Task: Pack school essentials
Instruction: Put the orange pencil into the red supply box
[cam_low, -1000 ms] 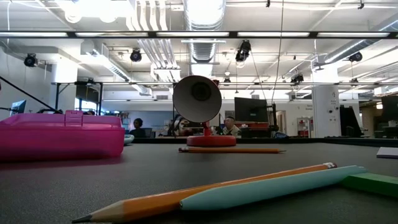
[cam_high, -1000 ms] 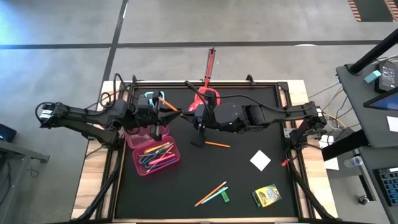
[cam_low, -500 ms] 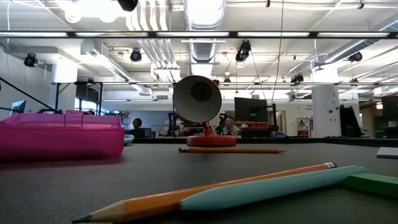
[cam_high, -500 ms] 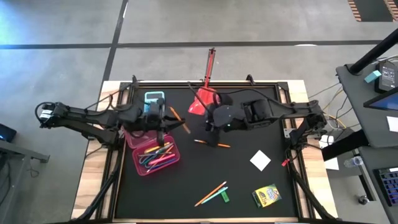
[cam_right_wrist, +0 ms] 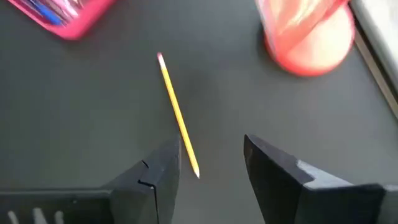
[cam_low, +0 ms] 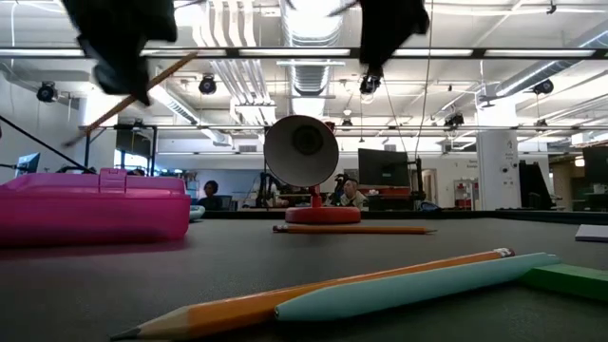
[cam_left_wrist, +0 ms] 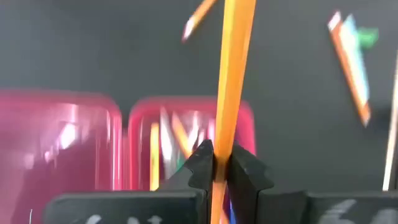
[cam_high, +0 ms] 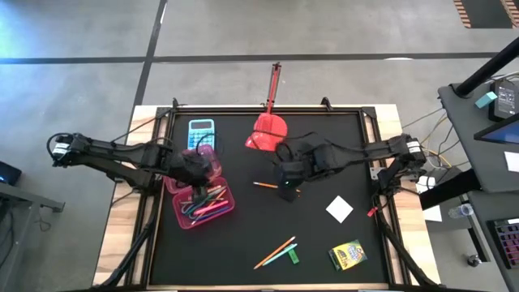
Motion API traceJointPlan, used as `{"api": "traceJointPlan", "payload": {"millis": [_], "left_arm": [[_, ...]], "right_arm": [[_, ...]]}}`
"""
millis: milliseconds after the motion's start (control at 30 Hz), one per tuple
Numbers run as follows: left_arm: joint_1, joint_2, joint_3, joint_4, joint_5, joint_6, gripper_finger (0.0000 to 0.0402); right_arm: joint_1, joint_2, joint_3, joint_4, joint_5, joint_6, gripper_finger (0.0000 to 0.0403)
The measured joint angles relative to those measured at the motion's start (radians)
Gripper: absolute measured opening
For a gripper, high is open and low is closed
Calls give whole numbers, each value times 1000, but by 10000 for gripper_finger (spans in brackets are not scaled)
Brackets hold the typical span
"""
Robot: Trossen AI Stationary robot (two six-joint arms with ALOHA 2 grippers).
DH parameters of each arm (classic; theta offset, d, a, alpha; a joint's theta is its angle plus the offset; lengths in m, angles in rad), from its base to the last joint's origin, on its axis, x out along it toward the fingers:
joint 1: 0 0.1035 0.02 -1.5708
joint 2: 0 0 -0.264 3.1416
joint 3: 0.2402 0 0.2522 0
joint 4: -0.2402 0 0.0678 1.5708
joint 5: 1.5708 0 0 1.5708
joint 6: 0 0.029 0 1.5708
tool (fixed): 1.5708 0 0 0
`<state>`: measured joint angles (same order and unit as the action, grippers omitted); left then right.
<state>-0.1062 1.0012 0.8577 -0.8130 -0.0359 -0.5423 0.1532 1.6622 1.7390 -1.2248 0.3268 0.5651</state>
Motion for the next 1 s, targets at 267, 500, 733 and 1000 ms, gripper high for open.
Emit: {"api": "traceJointPlan", "payload": {"millis": [267, 500, 733, 1000], "left_arm": [[-16, 90, -55, -94, 104, -31, 11], [-26, 197, -94, -86, 153, -37, 11], [-34, 275, -99, -87, 168, -21, 11], [-33, 317, -100, -85, 167, -21, 24]], "right_arm": [[-1, 2, -275, 271, -69, 11, 161], [-1, 2, -433, 437, -75, 0, 152], [-1, 2, -556, 617, -102, 0, 142], [-11, 2, -644, 725, -99, 2, 141]]}}
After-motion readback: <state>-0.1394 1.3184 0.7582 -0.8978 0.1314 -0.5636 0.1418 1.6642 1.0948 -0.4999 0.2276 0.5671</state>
